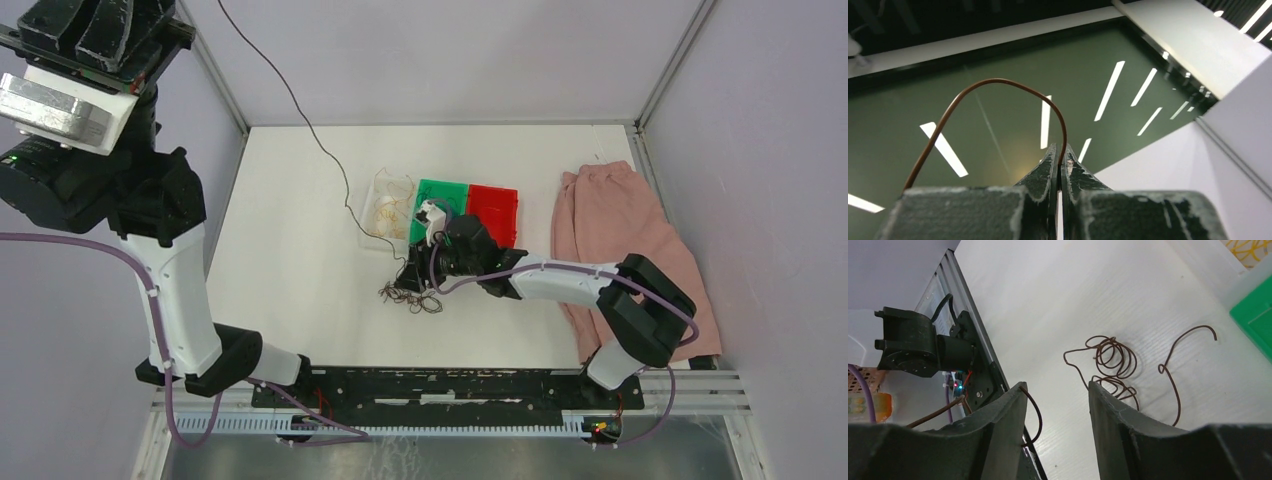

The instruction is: Untangle the cables

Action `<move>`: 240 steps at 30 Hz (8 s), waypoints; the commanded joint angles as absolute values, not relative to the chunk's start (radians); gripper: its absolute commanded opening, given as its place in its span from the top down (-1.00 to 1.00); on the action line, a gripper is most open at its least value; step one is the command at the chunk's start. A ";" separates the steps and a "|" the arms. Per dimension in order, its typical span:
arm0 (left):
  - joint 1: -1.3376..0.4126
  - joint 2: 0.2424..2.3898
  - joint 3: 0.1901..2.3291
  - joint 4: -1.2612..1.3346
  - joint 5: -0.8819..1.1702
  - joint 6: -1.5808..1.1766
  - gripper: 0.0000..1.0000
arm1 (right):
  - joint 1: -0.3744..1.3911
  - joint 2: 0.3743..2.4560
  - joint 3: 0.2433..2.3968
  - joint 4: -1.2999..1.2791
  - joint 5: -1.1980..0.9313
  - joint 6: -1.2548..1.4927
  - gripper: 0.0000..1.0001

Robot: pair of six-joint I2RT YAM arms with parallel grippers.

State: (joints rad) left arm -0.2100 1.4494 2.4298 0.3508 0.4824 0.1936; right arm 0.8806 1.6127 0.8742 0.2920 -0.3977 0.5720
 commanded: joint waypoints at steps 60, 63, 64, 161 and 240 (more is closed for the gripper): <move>-0.213 1.211 1.894 0.097 0.858 0.132 0.94 | 0.927 1.420 1.256 0.131 -0.143 0.418 -0.22; -0.213 1.215 1.894 0.095 0.863 0.129 0.94 | 0.929 1.417 1.226 0.230 -0.217 0.439 -0.33; -0.213 1.215 1.893 0.095 0.864 0.129 0.94 | 0.929 1.417 1.215 0.282 -0.263 0.445 -0.37; -0.562 1.465 1.658 -0.571 0.753 0.199 0.88 | 0.717 1.125 1.095 0.193 0.218 0.499 0.99; -0.293 1.399 1.831 -1.075 0.517 0.425 -0.99 | 0.539 1.660 1.162 -0.219 0.302 0.497 0.05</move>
State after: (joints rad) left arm -0.3027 1.4490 1.8347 -1.1271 0.5266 0.4614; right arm 0.5377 1.7161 1.0897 -0.1928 0.2741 0.5144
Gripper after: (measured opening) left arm 0.993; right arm 0.403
